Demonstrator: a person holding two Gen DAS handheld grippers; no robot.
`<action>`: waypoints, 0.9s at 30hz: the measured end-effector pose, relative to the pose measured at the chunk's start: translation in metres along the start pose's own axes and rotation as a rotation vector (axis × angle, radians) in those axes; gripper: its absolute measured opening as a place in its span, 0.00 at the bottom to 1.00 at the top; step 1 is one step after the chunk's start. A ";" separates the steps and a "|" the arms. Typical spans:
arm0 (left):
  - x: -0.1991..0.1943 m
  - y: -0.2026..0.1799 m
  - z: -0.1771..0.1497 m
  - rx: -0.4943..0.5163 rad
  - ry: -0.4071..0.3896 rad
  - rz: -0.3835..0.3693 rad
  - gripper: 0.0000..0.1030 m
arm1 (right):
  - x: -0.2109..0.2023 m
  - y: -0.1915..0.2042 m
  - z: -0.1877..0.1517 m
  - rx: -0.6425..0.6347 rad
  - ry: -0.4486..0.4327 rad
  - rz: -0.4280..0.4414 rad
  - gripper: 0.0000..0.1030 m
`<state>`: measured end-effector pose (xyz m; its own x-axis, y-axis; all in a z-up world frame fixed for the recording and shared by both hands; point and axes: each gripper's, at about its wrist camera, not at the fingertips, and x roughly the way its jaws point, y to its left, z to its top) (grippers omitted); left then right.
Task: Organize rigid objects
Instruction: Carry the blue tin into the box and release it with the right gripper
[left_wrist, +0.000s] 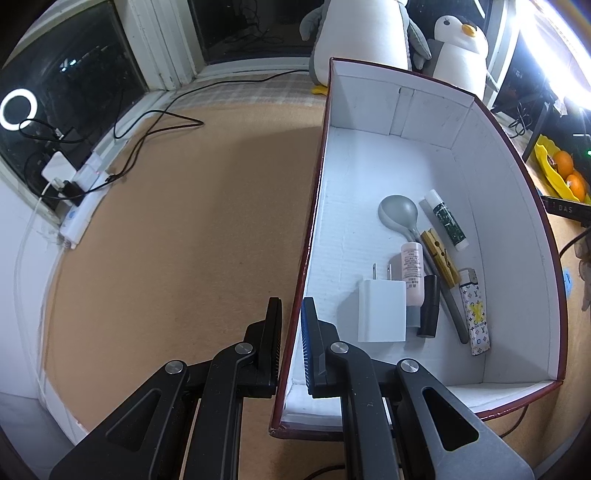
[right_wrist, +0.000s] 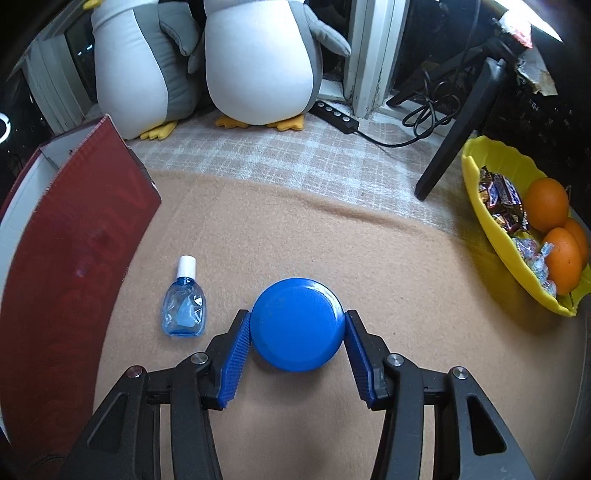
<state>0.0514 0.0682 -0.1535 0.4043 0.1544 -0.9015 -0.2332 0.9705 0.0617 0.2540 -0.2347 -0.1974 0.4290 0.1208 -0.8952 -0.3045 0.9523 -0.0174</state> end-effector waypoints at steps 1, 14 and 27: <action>0.000 0.000 0.000 0.000 -0.001 -0.003 0.09 | -0.004 0.000 -0.001 0.001 -0.007 0.001 0.45; -0.003 0.006 -0.002 -0.006 -0.023 -0.050 0.09 | -0.073 0.038 -0.012 -0.040 -0.112 0.060 0.45; -0.006 0.008 -0.004 -0.001 -0.044 -0.082 0.09 | -0.143 0.116 -0.023 -0.151 -0.220 0.167 0.45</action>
<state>0.0437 0.0744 -0.1487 0.4604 0.0819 -0.8839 -0.1984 0.9800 -0.0125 0.1378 -0.1483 -0.0814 0.5314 0.3458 -0.7733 -0.5021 0.8638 0.0413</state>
